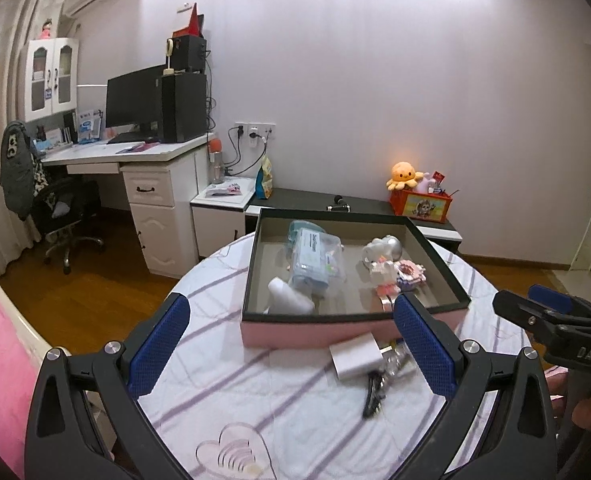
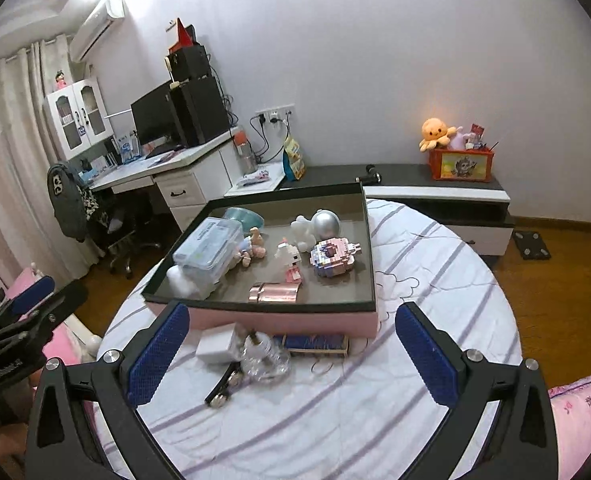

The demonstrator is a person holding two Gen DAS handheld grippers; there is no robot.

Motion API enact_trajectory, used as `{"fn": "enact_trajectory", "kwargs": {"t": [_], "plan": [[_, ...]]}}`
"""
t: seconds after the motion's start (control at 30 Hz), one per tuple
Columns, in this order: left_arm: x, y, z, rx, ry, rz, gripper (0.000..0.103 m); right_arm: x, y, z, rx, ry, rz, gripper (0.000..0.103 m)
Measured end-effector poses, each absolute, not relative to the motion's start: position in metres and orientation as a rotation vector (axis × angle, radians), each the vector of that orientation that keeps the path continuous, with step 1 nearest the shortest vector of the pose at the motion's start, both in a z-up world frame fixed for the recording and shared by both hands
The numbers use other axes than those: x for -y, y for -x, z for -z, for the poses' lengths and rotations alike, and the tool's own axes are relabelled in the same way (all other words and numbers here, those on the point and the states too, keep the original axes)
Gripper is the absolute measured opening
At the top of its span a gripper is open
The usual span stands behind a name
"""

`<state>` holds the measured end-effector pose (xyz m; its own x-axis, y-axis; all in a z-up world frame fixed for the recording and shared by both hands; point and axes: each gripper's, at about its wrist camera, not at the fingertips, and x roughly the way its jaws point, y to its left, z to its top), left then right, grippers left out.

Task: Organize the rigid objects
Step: 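Withdraw both tools from the box tray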

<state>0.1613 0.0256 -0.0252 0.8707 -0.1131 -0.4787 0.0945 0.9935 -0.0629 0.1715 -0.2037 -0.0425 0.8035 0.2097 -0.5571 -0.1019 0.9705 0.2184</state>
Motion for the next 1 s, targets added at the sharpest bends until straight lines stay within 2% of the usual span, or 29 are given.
{"fn": "enact_trajectory", "kwargs": {"t": [0.4,1.0], "plan": [[-0.028,-0.11,0.035,-0.501,0.071,0.088,0.103,0.186,-0.113,0.048,-0.585,-0.143,-0.133,0.103],[-0.028,-0.091,0.036,-0.485,0.075,0.084,0.103,0.18,-0.1,0.051,-0.581,-0.119,-0.126,0.103]]}}
